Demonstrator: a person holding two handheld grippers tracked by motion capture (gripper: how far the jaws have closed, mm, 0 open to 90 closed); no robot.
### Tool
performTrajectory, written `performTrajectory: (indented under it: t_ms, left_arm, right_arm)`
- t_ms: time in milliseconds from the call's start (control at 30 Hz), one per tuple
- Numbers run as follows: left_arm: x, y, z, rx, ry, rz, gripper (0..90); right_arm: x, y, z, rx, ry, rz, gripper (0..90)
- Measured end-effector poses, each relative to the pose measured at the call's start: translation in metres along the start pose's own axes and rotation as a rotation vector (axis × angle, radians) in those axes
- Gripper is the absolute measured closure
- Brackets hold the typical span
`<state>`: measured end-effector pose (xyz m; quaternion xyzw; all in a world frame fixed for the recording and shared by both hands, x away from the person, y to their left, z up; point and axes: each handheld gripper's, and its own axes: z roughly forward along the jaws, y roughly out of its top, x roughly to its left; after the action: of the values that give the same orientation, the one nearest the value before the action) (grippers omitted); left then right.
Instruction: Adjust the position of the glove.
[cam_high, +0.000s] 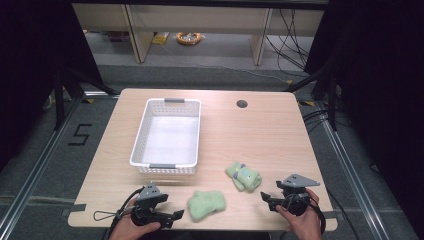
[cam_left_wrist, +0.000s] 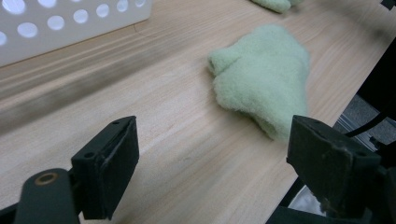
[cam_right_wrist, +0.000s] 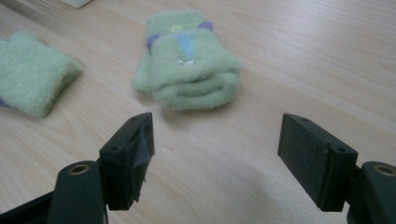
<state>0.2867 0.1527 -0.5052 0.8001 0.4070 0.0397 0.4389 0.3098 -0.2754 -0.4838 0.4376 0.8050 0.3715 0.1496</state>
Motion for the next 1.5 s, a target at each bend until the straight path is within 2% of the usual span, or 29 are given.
performTrajectory:
  t_ms: [233,267,333,367,467,533,600,633,667,700,733,800,833,867,900,1000,1033,1067,1100,1133,1233,1333,1433,1467,1500]
  left_arm:
    - [0.000,0.000,0.000,-0.001,0.000,-0.002,16.4]
    - [0.000,0.000,0.000,0.002,0.000,-0.001,16.4]
    - [0.000,0.000,0.001,-0.004,0.004,-0.001,16.4]
    - [0.000,0.000,0.001,-0.005,0.003,-0.001,16.4]
    - [-0.001,0.000,0.002,-0.007,0.002,-0.002,16.4]
    - [-0.001,-0.001,0.002,-0.007,0.002,-0.002,16.4]
    - [0.000,0.000,0.002,-0.003,0.003,0.000,16.4]
    - [0.000,0.000,0.002,-0.003,0.003,0.000,16.4]
    - [0.000,0.000,0.002,-0.003,0.003,0.000,16.4]
    - [0.000,0.000,0.001,0.005,-0.001,0.000,16.4]
    - [0.000,0.000,0.001,0.006,-0.001,0.000,16.4]
    - [0.000,0.000,0.001,0.006,-0.002,-0.001,16.4]
    - [-0.001,0.000,0.002,0.002,-0.002,-0.005,16.4]
    - [-0.001,0.000,0.002,0.002,-0.003,-0.005,16.4]
    - [-0.001,0.000,0.002,0.001,-0.003,-0.005,16.4]
    - [-0.001,0.000,0.002,0.000,-0.002,-0.005,16.4]
    - [-0.001,0.000,0.002,0.003,-0.002,-0.004,16.4]
    - [0.000,0.000,0.002,0.012,-0.001,0.009,16.4]
    - [-0.002,0.000,0.002,0.002,-0.003,-0.005,16.4]
    - [-0.002,0.000,0.002,0.001,-0.002,-0.003,16.4]
    - [-0.002,0.000,0.002,0.006,-0.002,0.011,16.4]
    - [-0.005,0.000,0.004,0.002,-0.034,-0.030,16.4]
    - [-0.006,0.001,0.006,-0.004,-0.037,-0.036,16.5]
    - [-0.008,0.002,0.006,0.004,-0.054,-0.035,16.5]
    - [-0.009,0.003,0.007,0.002,-0.056,-0.038,16.6]
  right_arm:
    - [0.000,0.000,0.000,0.007,-0.005,-0.008,27.6]
    - [0.001,0.000,0.001,0.003,-0.022,-0.007,27.6]
    - [0.002,0.000,0.001,-0.004,-0.011,-0.005,27.6]
    - [0.003,0.000,0.001,-0.002,-0.023,-0.012,27.6]
    - [0.003,0.001,0.002,-0.007,0.001,-0.022,27.6]
    - [0.005,0.001,0.001,-0.014,-0.026,-0.029,27.6]
    - [0.006,0.001,0.001,-0.011,-0.002,-0.023,27.6]
    - [0.009,0.002,0.000,0.000,-0.013,0.000,27.7]
    - [0.009,0.002,0.000,0.000,-0.013,0.000,27.7]
    - [0.007,0.002,0.001,-0.018,-0.013,-0.049,27.7]
    - [0.008,0.002,0.001,-0.020,-0.013,-0.045,27.6]
    - [0.010,0.003,0.002,-0.019,0.000,-0.029,27.7]
    - [0.010,0.003,0.003,-0.022,0.016,-0.037,27.7]
    - [0.012,0.004,0.002,-0.022,0.003,-0.030,27.8]
    - [0.012,0.004,0.002,-0.021,0.010,-0.041,28.5]
    - [0.018,0.004,0.004,-0.015,0.021,-0.030,29.0]
    - [0.018,0.005,0.006,-0.021,0.040,-0.044,29.8]
    - [0.018,0.005,0.006,-0.020,0.037,-0.063,30.3]
    - [0.020,0.005,0.006,-0.011,0.049,-0.055,30.5]
    - [0.022,0.005,0.007,-0.013,0.040,-0.055,30.6]
    - [0.027,0.007,0.009,-0.014,0.064,-0.068,33.1]
    - [0.031,0.009,0.010,-0.012,0.080,-0.089,35.9]
    - [0.035,0.012,0.012,-0.015,0.104,-0.094,37.5]
    - [0.038,0.015,0.015,-0.019,0.128,-0.114,40.0]
    - [0.042,0.016,0.015,-0.018,0.123,-0.097,40.3]
